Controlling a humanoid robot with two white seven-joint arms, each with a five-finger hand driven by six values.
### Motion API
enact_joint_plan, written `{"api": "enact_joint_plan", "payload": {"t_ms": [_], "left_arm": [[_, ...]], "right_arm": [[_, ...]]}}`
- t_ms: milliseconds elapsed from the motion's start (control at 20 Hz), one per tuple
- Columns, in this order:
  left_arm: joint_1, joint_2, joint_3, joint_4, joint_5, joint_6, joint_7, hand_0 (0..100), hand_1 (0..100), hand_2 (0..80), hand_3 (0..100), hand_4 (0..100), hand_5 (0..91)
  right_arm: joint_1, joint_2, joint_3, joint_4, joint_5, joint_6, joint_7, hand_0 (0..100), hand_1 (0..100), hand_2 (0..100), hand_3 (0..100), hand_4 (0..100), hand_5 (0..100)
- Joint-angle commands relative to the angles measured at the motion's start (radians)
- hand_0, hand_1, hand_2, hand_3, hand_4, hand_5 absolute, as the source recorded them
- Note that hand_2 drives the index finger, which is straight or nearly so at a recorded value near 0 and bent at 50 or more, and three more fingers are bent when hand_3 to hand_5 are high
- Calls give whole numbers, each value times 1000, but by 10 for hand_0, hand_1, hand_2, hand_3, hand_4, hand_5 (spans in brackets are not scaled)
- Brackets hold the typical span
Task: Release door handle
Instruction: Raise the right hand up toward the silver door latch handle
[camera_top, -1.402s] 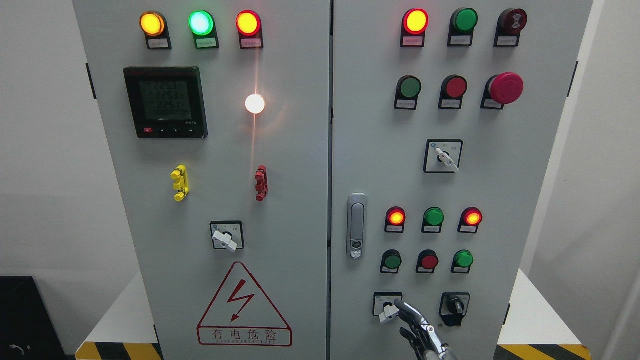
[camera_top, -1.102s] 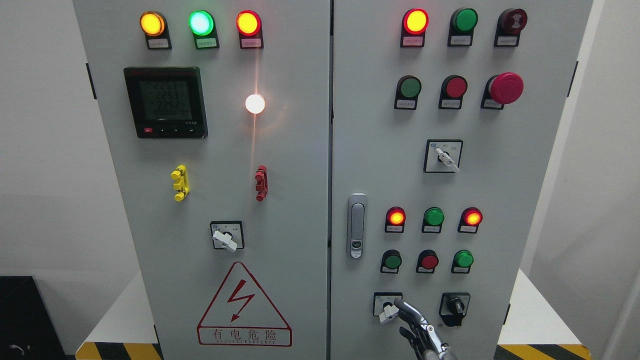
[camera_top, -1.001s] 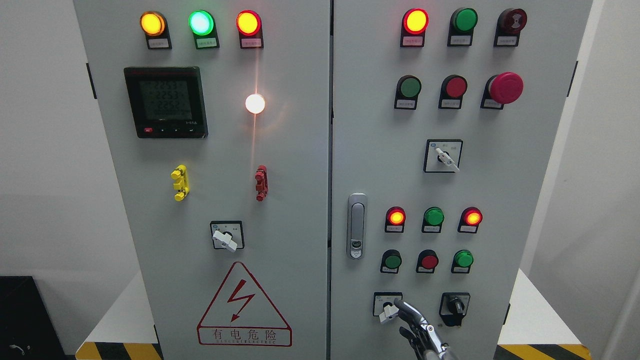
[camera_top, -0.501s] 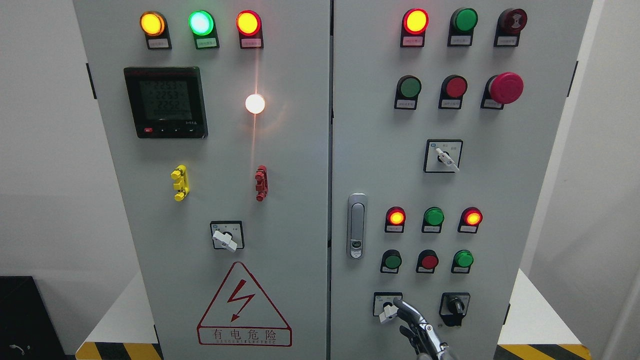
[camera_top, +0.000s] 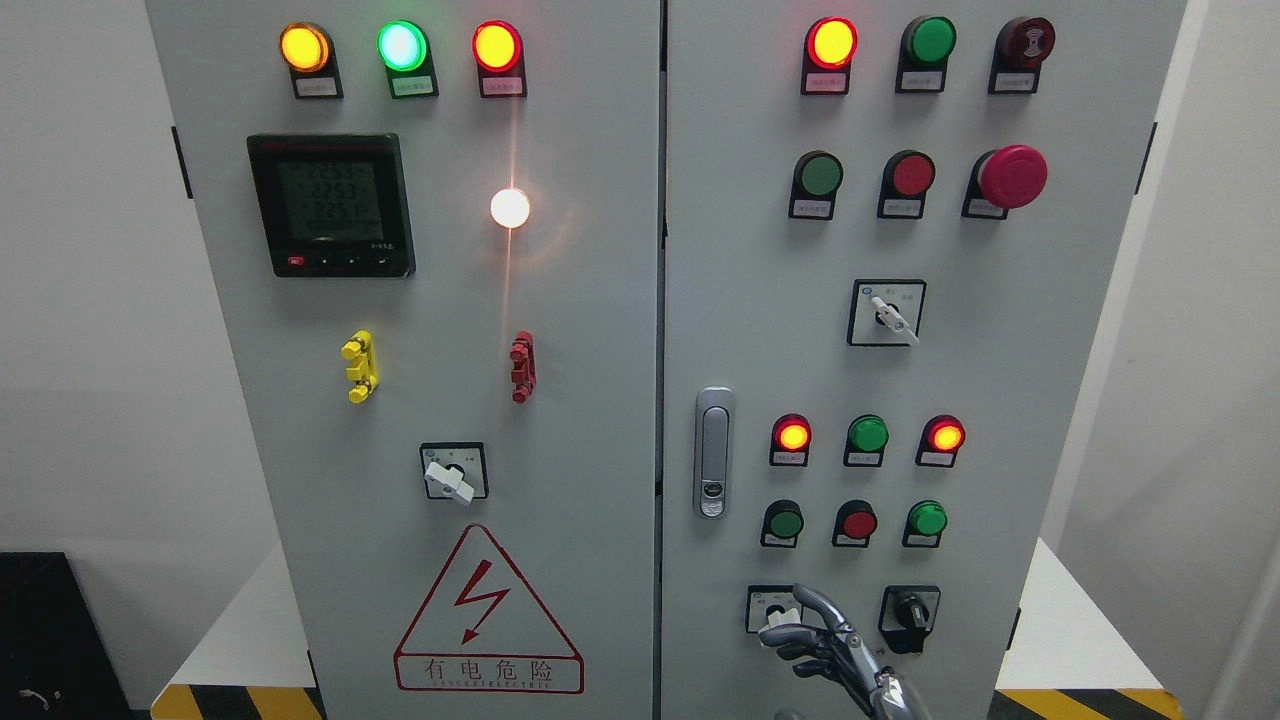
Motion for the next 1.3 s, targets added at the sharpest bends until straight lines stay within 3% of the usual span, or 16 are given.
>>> {"api": "enact_joint_plan", "payload": {"t_ms": [0,200,451,901,1052,1252], "left_arm": [[8,0,0,0,0,-1,0,120,556,0,0,0,0],[8,0,0,0,0,-1,0,120,556,0,0,0,0],[9,0,0,0,0,-1,0,120,556,0,0,0,0],[8,0,0,0,0,-1,0,120,556,0,0,0,0],[9,0,0,0,0,-1,0,120,556,0,0,0,0],[9,0,0,0,0,-1,0,120,556,0,0,0,0]], "right_arm": [[-56,11,0,27,261,12,-40,365,425,0,977,1000,1000],[-101,59,2,63,455,14,-100,369,415,0,997,1000,1000],[-113,96,26,79,644,12,-106,370,408,0,1000,1000,1000],[-165,198,65,139,896,35,-111,378,333,0,1000,1000,1000],[-165,221,78,154,965,60,-136,379,330,0,1000,1000,1000],[-175,226,106,180,1011,107,-148,379,329,0,1000,1000,1000]]}}
